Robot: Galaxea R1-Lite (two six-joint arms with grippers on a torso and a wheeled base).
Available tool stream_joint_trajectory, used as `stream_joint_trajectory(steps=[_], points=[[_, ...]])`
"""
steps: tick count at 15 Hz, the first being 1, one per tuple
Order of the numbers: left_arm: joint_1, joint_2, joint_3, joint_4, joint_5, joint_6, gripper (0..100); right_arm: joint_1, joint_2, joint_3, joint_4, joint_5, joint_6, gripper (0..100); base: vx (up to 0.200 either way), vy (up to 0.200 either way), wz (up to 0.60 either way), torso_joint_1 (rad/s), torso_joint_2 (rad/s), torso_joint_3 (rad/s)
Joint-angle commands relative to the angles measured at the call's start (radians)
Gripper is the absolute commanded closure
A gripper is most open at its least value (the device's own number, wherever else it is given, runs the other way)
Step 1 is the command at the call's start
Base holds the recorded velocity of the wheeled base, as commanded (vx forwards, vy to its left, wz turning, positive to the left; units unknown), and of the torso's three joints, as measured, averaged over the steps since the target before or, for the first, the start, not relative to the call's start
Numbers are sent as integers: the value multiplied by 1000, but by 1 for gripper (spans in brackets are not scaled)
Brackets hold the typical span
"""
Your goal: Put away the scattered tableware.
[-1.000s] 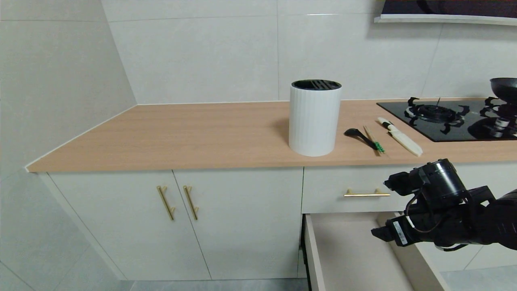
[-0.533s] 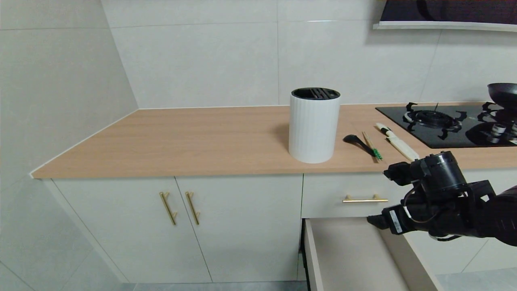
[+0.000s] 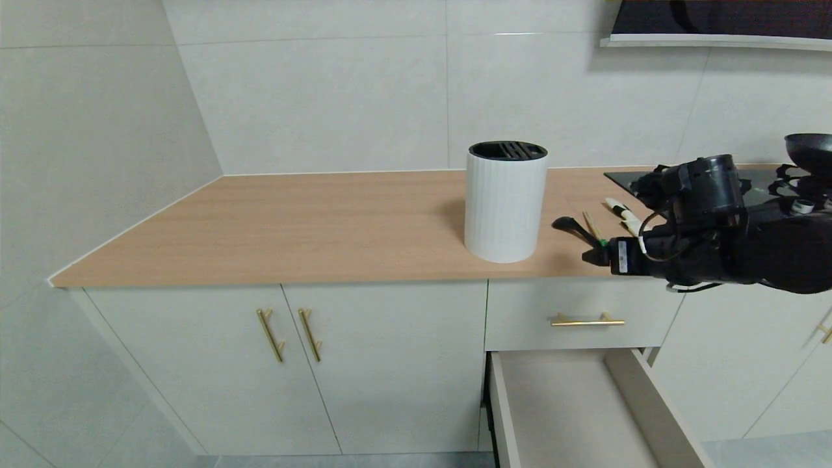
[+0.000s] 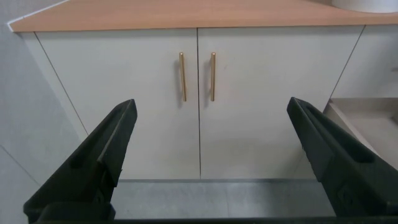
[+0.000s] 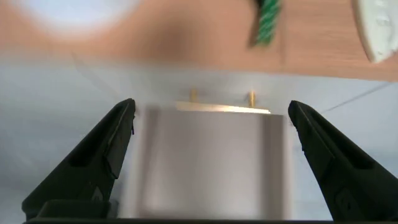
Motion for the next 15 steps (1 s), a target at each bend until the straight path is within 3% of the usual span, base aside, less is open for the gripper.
stream_joint_trajectory(steps=[1, 6, 15], points=[[0, 0, 0, -1, 0, 0, 0, -24, 91, -116, 36, -75, 84, 0, 0, 0, 0, 0, 0, 0], [0, 0, 0, 1, 0, 0, 0, -45, 168, -128, -68, -130, 84, 0, 0, 0, 0, 0, 0, 0], [0, 0, 0, -1, 0, 0, 0, -73, 254, -139, -176, -134, 75, 0, 0, 0, 0, 0, 0, 0]])
